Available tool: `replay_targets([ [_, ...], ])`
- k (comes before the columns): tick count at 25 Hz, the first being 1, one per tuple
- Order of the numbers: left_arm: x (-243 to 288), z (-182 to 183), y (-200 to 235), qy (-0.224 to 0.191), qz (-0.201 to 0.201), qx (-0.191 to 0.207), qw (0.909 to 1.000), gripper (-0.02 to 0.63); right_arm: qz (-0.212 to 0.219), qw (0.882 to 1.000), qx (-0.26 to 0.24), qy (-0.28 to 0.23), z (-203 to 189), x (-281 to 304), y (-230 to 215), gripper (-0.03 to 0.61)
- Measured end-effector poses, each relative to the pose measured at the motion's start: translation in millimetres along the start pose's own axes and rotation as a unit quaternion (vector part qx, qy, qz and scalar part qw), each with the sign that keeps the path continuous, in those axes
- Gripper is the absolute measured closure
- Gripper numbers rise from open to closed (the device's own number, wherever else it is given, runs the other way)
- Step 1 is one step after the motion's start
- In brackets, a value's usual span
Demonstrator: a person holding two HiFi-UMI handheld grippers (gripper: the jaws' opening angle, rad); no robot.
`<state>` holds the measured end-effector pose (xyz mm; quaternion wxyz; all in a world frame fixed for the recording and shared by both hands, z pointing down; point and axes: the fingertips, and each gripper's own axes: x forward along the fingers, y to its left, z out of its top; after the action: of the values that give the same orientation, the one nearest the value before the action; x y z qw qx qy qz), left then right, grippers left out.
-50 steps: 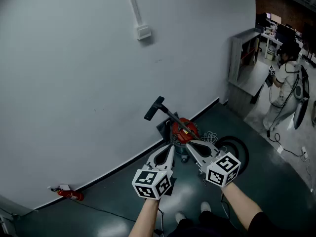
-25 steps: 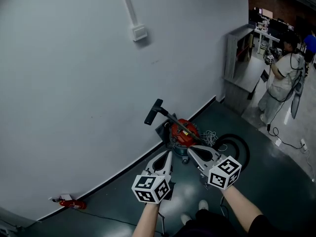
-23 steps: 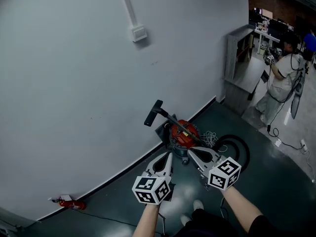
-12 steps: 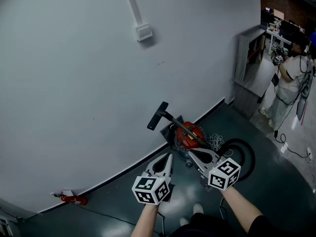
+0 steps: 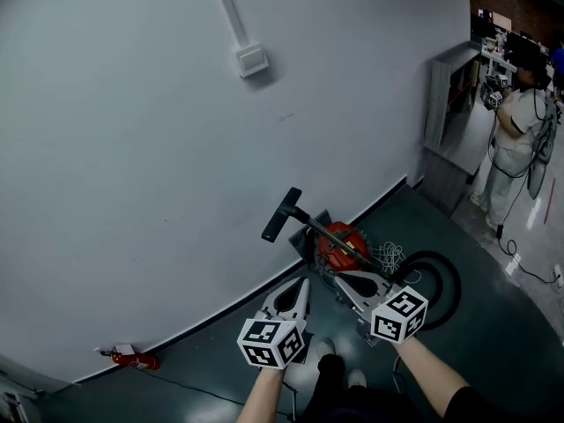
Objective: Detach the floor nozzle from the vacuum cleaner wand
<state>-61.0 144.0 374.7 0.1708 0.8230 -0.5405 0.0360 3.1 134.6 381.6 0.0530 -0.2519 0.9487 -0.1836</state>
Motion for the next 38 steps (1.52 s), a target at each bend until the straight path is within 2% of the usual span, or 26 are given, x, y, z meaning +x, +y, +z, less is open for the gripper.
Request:
replay_targets([
  [20,82.9,2.1,87.6,0.022,-0.007,-0.016,0.9996,0.609,-0.029,0.999,0.027,0.003,-7.1,92.5,-75.7,0.560],
  [33,144.4,0.6,141.5,0.047,-0.056,-0.040,0.9965,0.609,-0.075,0.996,0.045,0.017,-16.2,153.3,-134.7,0.560],
  [38,152.4,8.5,153.7,0.050,-0.068,-0.047,0.9953,0.609,-0.090,0.995,0.037,0.023,-9.9,163.1,-142.8,0.561],
])
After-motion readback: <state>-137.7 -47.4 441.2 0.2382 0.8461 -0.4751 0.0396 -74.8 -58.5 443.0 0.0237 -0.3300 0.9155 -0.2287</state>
